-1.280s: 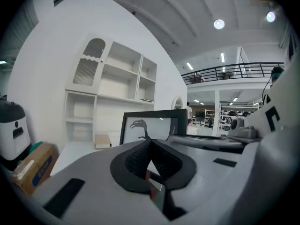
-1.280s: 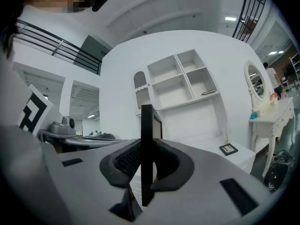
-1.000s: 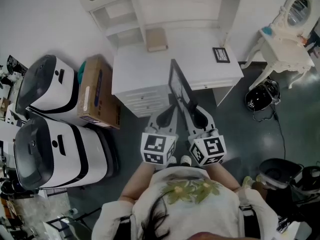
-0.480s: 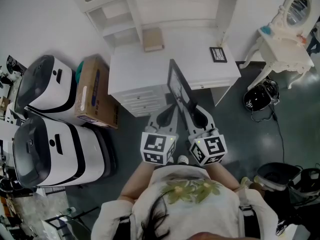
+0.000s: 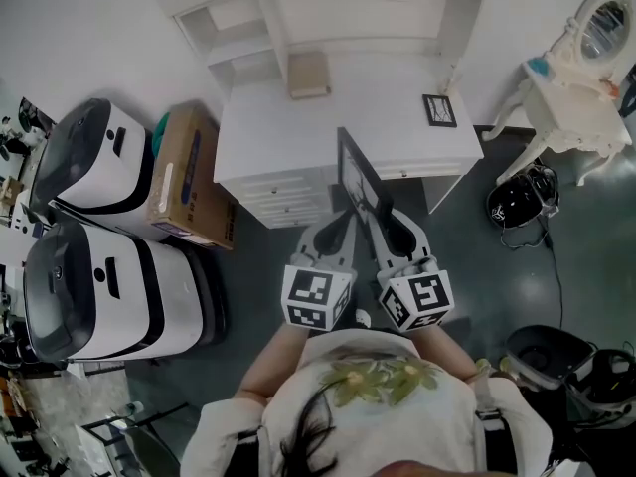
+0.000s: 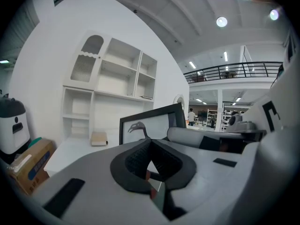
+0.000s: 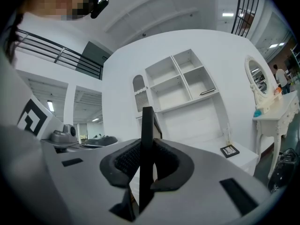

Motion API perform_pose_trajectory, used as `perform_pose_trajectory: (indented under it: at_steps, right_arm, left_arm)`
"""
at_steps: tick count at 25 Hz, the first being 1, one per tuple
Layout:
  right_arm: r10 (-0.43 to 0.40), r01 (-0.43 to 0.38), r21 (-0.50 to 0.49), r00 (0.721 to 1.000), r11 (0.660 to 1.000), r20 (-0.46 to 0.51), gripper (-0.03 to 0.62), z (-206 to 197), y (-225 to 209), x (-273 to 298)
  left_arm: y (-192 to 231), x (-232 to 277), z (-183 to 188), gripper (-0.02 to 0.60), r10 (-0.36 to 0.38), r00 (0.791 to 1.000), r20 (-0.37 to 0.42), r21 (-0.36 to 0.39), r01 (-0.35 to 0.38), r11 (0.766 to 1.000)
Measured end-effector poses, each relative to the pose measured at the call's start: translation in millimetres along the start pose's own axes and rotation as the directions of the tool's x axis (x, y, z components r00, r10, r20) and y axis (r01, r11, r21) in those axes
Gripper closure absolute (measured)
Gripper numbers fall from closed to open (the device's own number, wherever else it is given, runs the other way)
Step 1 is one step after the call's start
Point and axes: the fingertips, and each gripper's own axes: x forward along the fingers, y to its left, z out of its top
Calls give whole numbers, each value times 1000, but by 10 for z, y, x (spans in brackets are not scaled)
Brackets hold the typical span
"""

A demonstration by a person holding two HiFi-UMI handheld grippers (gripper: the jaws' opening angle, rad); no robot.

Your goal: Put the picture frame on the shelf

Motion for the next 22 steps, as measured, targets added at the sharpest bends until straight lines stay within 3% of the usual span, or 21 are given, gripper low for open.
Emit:
perform_pose_trajectory:
  at_steps: [6,22]
  right_arm:
    - [-11,11,-17,999,1000,-38,519,-102,-200,287]
    - [-24,24,-11,1000,1000,1,519,76,-570,1473]
  left_arm:
    - [143,283,33,554,-3,1000,-1,-7,3,1000]
    - [1079,1144,259,554,-5,1000,-13,-16,5,1000]
